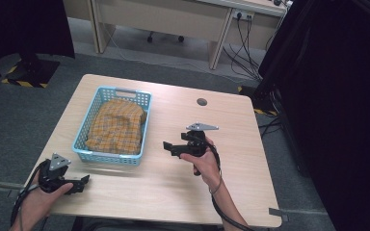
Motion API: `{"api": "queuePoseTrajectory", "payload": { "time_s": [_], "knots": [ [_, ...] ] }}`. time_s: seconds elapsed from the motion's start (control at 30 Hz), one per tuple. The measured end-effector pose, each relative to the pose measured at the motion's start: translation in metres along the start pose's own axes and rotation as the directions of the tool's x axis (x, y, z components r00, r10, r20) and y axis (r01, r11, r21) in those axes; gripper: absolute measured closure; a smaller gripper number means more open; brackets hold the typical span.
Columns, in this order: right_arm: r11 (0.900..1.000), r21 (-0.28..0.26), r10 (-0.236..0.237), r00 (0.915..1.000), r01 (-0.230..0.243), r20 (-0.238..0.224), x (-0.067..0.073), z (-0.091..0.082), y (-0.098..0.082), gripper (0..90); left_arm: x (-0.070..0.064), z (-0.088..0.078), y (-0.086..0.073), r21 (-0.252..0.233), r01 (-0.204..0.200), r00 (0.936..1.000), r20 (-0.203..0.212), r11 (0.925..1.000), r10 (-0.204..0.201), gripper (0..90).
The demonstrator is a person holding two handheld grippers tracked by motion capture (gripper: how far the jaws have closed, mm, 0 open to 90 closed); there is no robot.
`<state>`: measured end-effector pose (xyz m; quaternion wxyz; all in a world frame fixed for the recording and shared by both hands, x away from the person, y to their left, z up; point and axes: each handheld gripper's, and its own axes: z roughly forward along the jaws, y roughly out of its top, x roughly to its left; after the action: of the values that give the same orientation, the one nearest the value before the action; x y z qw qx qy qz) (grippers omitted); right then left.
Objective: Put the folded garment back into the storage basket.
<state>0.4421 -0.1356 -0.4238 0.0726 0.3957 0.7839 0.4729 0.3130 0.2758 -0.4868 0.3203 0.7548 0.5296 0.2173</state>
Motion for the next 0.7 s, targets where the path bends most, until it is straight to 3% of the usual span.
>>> {"api": "queuePoseTrajectory", "payload": {
  "time_s": [0.7],
  "knots": [
    [1.0, 0.027, 0.016, 0.9994, -0.016, 0.032, -0.012, -0.011, -0.02, 9.0, 0.0, 0.0, 0.0, 0.0, 0.001, 1.0, -0.001, 1.0, -0.001, 0.0]
  ]
}}
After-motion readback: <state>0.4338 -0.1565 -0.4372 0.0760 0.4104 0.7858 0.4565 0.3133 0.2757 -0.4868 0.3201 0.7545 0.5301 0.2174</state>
